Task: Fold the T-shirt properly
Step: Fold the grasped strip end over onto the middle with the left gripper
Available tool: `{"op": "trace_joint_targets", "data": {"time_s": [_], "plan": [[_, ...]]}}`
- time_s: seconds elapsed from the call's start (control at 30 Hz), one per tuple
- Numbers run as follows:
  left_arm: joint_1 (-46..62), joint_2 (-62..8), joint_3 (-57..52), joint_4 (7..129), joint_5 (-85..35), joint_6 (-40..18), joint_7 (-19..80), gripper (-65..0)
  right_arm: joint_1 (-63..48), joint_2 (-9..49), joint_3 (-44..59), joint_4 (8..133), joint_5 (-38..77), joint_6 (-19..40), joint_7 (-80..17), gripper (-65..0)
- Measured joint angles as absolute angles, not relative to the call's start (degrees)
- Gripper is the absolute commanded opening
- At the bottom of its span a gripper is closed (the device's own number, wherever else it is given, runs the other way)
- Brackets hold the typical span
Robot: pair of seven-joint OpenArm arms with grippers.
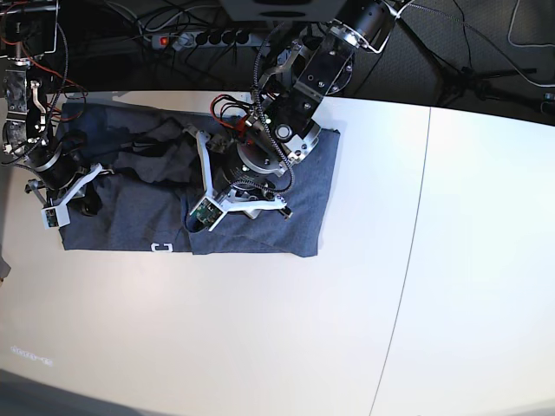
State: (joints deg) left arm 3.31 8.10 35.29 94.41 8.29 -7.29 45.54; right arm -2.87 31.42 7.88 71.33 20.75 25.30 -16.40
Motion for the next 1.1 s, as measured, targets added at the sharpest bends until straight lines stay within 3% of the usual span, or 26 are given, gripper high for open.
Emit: {"op": "trace_joint_targets", "data": {"time_s": [0.13, 0.27, 0.37, 0.87, 1.1], "plan": [[3.31, 8.12, 33.19, 98.15, 10.15, -5.74, 46.72, -38.6, -2.87, 31.4, 7.88, 71.33, 22.35, 25.3, -16.64, -65.0], [2.87, 8.1, 30.15, 100.64, 8.88, -5.45, 46.85, -58.2, -2.87, 31.42, 7.88, 71.33, 22.74, 25.3, -16.8, -65.0], [4.34, 8.16, 30.02, 100.62, 8.49, -5.58, 46.7, -64.6, -2.87, 31.42, 7.88, 71.33, 22.74, 25.3, -16.8, -65.0], [11.2, 3.14, 30.28, 96.44, 7.99, -5.61, 38.46, -65.0, -2.87, 31.42, 7.88, 71.33, 22.9, 25.3, -16.8, -65.0], [11.46, 3.18, 37.23, 96.18, 8.97, -5.63, 36.71, -65.0, -2.87, 31.4, 7.88, 71.33, 22.92, 25.3, -16.8, -65.0]]}}
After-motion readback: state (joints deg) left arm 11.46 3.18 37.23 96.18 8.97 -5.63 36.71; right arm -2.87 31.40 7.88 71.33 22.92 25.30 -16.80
